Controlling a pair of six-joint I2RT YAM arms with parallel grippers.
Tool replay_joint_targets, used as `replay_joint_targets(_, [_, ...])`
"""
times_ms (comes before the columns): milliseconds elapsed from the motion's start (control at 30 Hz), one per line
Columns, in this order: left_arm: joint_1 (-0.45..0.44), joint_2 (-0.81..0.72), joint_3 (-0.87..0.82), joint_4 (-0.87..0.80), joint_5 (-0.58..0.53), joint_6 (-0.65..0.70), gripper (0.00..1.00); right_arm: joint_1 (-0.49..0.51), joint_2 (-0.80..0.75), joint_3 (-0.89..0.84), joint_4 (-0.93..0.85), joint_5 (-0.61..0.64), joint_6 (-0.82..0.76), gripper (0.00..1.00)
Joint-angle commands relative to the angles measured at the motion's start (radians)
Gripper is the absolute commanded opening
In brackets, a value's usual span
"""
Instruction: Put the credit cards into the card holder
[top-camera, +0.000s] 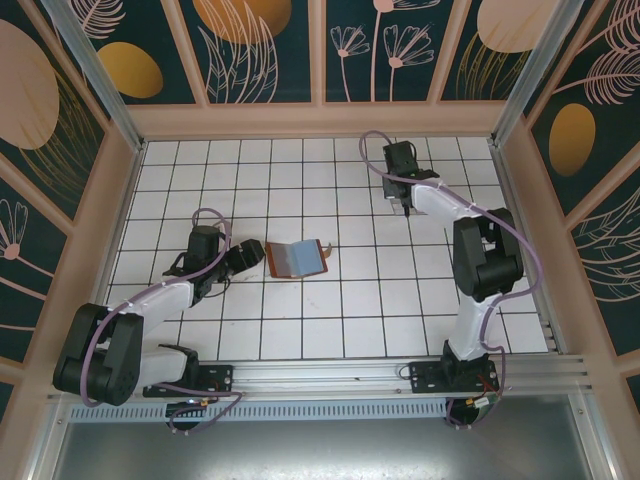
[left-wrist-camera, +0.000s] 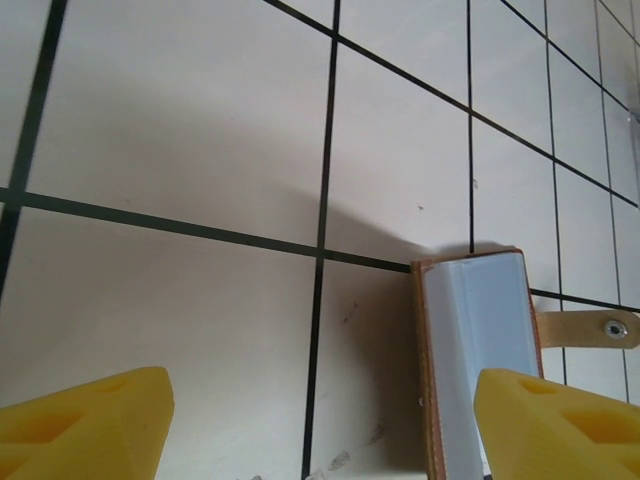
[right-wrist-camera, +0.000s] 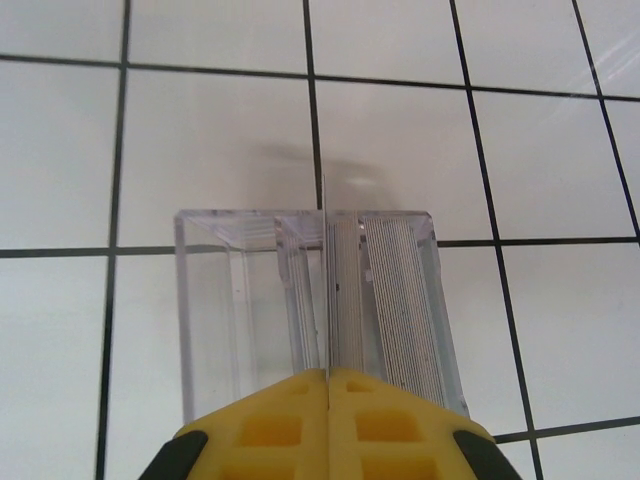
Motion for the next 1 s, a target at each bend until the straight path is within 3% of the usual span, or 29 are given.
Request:
replay_joint_targets(0, [-0.009, -0.011, 0.022, 0.023, 0.039, -0.006, 0.79, 0.004, -0.077, -0.013, -0.011, -0.059, 0.037, 0.00])
replay_joint_targets(233, [-0.059, 0.000, 0.047, 0.015, 0.080, -0.011, 0.79, 0.077, -0.193, -0.116, 0.036, -0.168, 0.076, 0.00])
replay_joint_targets(500, [-0.085, 0.000, 0.029, -0.038, 0.031, 0.000, 0.76, 0.157, -0.374, -0.442, 0.394, -0.726, 0.330, 0.00])
replay_joint_targets(700, [-0.119, 0.064, 0.037, -0.018, 0.044, 0.009, 0.48, 0.214, -0.390, -0.631, 0.617, -0.917, 0.492, 0.00])
replay_joint_targets(800, [-0.122, 0.088, 0.048, -0.017, 0.050, 0.022, 0.39, 0.259, -0.371, -0.715, 0.767, -0.970, 0.594, 0.00])
replay_joint_targets(967, [-0.125, 0.184, 0.080, -0.011, 0.048, 0.019, 0.21, 0.282, -0.313, -0.753, 0.852, -1.004, 0.644, 0.00])
